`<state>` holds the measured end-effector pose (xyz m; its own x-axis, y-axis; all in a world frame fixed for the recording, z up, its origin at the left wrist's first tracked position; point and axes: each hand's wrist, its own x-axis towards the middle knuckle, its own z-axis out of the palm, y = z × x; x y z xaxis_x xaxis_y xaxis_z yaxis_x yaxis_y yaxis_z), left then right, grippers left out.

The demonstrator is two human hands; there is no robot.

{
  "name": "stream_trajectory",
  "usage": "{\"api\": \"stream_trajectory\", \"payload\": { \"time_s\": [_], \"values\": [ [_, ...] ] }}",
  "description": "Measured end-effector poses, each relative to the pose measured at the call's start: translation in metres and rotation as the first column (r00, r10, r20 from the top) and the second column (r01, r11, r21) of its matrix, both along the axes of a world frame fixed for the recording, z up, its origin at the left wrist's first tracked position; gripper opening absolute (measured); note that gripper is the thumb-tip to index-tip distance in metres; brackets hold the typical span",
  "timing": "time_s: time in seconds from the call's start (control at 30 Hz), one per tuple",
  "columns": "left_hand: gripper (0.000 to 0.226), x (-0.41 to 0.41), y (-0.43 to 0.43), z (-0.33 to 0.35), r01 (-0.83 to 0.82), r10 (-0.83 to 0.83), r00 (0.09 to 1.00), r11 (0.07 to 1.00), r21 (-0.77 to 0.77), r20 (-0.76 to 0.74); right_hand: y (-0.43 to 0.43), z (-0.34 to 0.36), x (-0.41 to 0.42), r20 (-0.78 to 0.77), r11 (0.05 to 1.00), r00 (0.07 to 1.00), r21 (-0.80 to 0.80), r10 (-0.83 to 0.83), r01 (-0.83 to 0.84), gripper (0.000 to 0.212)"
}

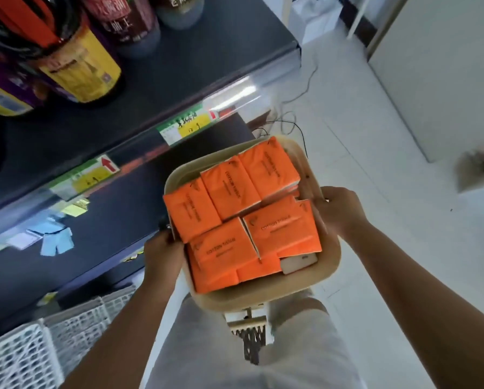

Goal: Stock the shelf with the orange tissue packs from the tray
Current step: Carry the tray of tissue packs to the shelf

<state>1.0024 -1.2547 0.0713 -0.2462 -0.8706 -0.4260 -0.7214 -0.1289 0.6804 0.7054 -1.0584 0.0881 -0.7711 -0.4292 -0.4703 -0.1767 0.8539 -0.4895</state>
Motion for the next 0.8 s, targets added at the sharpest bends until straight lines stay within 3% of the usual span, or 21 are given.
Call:
{"api": "stream_trajectory", "payload": {
  "time_s": [0.2,0.4,0.67,0.8],
  "values": [
    [0.015,0.007,0.056,-0.043,0.037,-0.043,0.994,0.998,0.054,0.097,0.044,-0.066,0.002,0.024,0.999,0.999,0.002,0.039,-0.039,0.042],
    [0.025,0.024,0.105,-0.127,0.09,-0.109,0.965,0.992,0.089,0.238,0.098,-0.15,0.021,0.044,0.991,0.993,0.07,0.112,-0.115,0.033],
    [0.035,0.027,0.109,-0.234,0.121,-0.172,0.926,0.979,0.166,0.336,0.119,-0.269,0.052,0.107,0.987,0.99,0.12,0.094,-0.107,0.032],
    [0.019,0.032,0.099,-0.299,0.009,-0.089,0.925,0.977,0.213,0.37,0.1,-0.324,0.059,0.134,0.988,0.988,0.119,0.083,-0.099,0.031]
  ]
}}
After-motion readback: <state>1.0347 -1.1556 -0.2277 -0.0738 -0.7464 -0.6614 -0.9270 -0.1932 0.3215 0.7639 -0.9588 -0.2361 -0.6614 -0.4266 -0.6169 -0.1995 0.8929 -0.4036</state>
